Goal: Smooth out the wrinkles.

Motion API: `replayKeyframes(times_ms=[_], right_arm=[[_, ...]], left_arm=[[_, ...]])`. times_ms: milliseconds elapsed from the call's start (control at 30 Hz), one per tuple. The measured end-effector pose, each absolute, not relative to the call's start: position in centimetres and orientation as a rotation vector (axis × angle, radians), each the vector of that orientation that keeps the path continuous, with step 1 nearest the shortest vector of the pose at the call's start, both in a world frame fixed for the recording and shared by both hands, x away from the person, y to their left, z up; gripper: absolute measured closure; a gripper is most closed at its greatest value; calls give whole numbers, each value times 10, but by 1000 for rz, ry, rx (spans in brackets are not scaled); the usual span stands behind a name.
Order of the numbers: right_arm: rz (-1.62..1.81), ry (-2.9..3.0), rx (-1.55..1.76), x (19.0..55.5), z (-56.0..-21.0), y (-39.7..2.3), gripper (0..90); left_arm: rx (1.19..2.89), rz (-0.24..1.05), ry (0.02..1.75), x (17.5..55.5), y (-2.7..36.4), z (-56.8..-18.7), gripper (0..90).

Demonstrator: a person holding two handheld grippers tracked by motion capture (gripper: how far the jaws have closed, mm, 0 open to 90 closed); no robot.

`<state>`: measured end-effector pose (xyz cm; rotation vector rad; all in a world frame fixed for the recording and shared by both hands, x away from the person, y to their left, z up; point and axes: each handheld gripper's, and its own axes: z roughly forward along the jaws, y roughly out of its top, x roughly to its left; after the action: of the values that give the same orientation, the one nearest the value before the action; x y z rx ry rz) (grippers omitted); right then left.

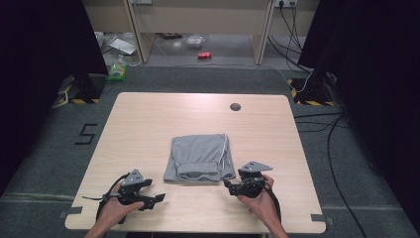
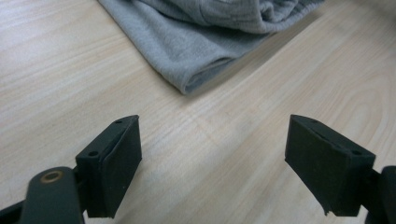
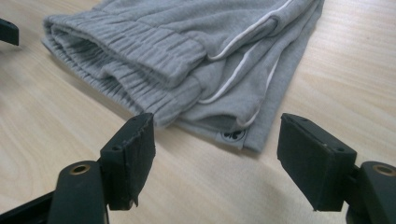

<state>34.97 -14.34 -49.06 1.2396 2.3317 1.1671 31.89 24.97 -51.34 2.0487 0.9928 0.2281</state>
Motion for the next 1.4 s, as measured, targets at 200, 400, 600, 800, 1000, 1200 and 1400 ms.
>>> replayKeyframes(times_ms=[200,400,600,800,1000,1200,1400], right_arm=[[1130,2358,1221,339,-495,-143,264],[1092,2378,1209,332,-498,-141,233],[1036,2410,1195,326,-504,-140,211],[990,2433,1192,323,-508,-138,189],[925,2441,1121,321,-511,-134,148],[939,2442,1108,322,-512,-135,143],[947,2441,1099,322,-513,-135,142]], left_arm=[[2077,268,989,314,250,-517,180],[2095,315,983,309,249,-519,175],[2145,386,940,300,246,-521,169],[2126,392,937,294,245,-523,151],[2129,388,929,295,245,-523,145],[2131,384,924,296,245,-523,141],[2134,376,914,297,246,-523,138]])
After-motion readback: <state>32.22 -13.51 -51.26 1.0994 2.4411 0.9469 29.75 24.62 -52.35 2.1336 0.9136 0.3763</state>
